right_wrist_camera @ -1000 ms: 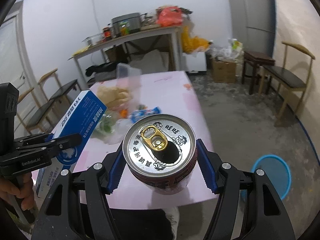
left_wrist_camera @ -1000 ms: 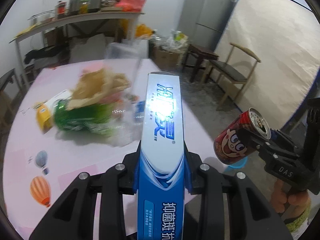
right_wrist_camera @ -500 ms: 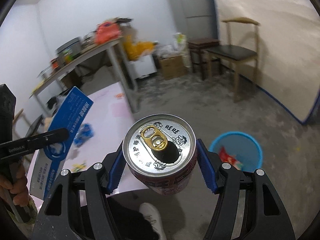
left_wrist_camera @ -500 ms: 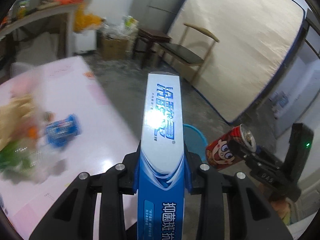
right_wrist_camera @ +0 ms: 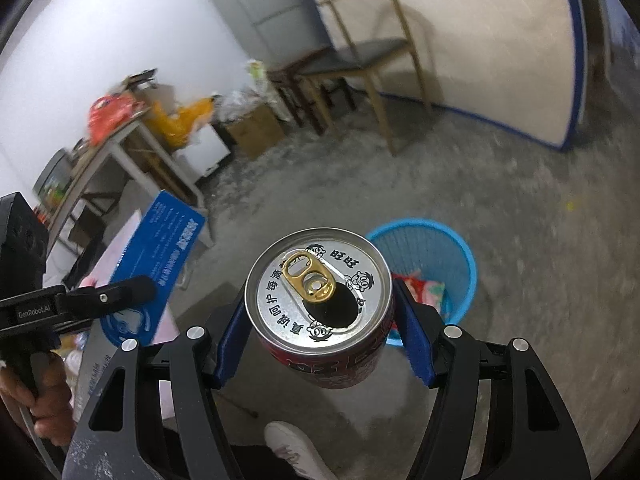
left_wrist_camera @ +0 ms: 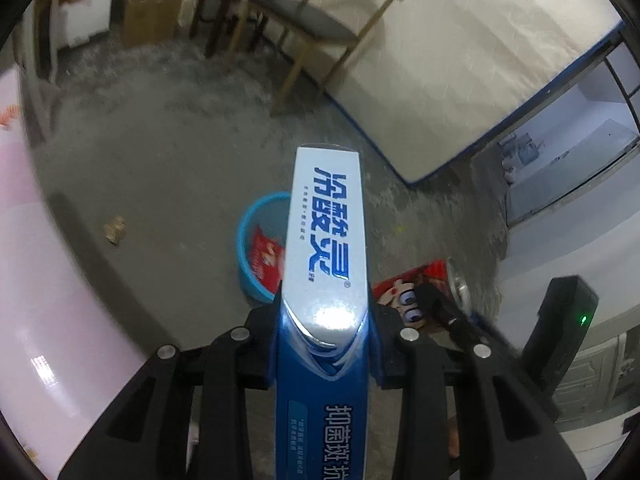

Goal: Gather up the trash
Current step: 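Carry the toothpaste box and red can with both grippers over the blue wastebasket, then open both grippers to drop the box and can into the wastebasket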

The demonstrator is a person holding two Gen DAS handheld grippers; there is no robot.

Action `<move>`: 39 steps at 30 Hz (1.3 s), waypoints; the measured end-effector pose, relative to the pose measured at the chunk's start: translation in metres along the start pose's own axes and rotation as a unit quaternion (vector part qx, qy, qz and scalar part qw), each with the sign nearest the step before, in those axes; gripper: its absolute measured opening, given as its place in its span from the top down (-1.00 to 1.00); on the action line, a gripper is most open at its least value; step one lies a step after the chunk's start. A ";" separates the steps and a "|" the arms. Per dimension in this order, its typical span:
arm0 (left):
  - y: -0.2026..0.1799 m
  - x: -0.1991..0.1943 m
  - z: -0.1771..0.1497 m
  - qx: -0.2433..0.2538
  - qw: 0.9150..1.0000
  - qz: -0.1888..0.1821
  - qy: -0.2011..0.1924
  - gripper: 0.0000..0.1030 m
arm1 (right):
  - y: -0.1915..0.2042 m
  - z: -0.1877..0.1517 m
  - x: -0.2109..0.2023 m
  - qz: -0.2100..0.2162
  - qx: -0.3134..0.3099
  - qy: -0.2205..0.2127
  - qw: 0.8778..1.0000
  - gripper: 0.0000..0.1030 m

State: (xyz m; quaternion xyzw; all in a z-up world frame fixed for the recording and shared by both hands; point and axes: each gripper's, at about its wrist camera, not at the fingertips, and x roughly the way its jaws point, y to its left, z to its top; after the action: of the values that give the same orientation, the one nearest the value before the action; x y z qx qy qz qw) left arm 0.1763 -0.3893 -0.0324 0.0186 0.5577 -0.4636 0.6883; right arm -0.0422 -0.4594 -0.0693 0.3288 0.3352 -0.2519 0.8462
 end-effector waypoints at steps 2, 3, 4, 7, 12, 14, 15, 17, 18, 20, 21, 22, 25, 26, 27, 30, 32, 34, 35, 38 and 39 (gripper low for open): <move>-0.006 0.032 0.010 -0.008 1.000 -0.006 0.023 0.37 | -0.012 0.001 0.011 -0.003 0.017 0.010 1.000 -0.22; -0.008 0.044 0.015 -0.011 0.999 -0.008 0.032 0.37 | -0.020 0.000 0.019 -0.005 0.026 0.017 0.999 -0.22; -0.009 0.056 0.019 -0.011 0.999 -0.007 0.040 0.37 | -0.026 0.001 0.027 -0.007 0.035 0.023 0.999 -0.22; -0.014 0.090 0.031 -0.009 0.998 0.001 0.056 0.36 | -0.047 0.004 0.047 -0.005 0.063 0.043 0.997 -0.22; -0.014 0.146 0.050 -0.010 0.997 0.018 0.074 0.36 | -0.080 0.013 0.089 -0.011 0.114 0.069 0.991 -0.22; -0.010 0.168 0.056 -0.013 0.996 0.030 0.081 0.15 | -0.089 0.013 0.097 -0.018 0.126 0.071 0.989 -0.22; -0.008 0.176 0.058 -0.016 0.996 0.032 0.086 -0.09 | -0.093 0.014 0.103 -0.023 0.132 0.075 0.988 -0.22; 0.000 0.182 0.058 -0.026 0.995 0.042 0.081 -0.16 | -0.097 0.013 0.112 -0.025 0.136 0.084 0.987 -0.22; 0.001 0.183 0.059 -0.029 0.996 0.045 0.077 -0.18 | -0.099 0.013 0.120 -0.029 0.136 0.089 0.986 -0.22; 0.005 0.176 0.057 -0.034 0.996 0.044 0.073 -0.23 | -0.099 0.013 0.133 -0.037 0.129 0.101 0.986 -0.22; 0.006 0.172 0.056 -0.034 0.996 0.042 0.070 -0.23 | -0.101 0.012 0.143 -0.046 0.125 0.108 0.985 -0.22; 0.006 0.166 0.055 -0.034 0.996 0.041 0.066 -0.23 | -0.102 0.011 0.152 -0.057 0.119 0.114 0.985 -0.22; 0.005 0.144 0.053 -0.024 0.998 0.033 0.046 -0.23 | -0.105 0.006 0.178 -0.073 0.107 0.141 0.982 -0.22; 0.003 0.133 0.052 -0.017 0.999 0.032 0.038 -0.23 | -0.104 0.004 0.186 -0.081 0.097 0.148 0.981 -0.22; 0.003 0.126 0.051 -0.011 0.999 0.030 0.032 -0.24 | -0.103 0.003 0.192 -0.087 0.088 0.155 0.980 -0.22; -0.001 0.100 0.047 0.006 0.999 0.038 0.018 -0.25 | -0.104 -0.005 0.211 -0.096 0.079 0.181 0.976 -0.22; -0.003 0.080 0.043 0.009 0.999 0.038 0.008 -0.26 | -0.106 -0.008 0.217 -0.098 0.080 0.192 0.973 -0.25; -0.005 0.061 0.038 0.015 0.999 0.041 -0.002 -0.29 | -0.108 -0.012 0.221 -0.104 0.081 0.198 0.971 -0.30; -0.007 0.051 0.035 0.020 0.999 0.043 -0.008 -0.31 | -0.110 -0.013 0.221 -0.104 0.081 0.198 0.971 -0.30; -0.009 0.022 0.025 0.031 0.998 0.046 -0.026 -0.38 | -0.113 -0.015 0.208 -0.095 0.085 0.186 0.974 -0.30; -0.009 0.008 0.021 0.035 0.998 0.048 -0.037 -0.42 | -0.112 -0.015 0.205 -0.092 0.084 0.183 0.975 -0.30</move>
State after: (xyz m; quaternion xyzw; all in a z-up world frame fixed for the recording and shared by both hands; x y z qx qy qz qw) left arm 0.1859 -0.4109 -0.0263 0.0521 0.5140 -0.4492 0.7289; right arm 0.0121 -0.5646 -0.2713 0.4071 0.4904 -0.2915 0.7133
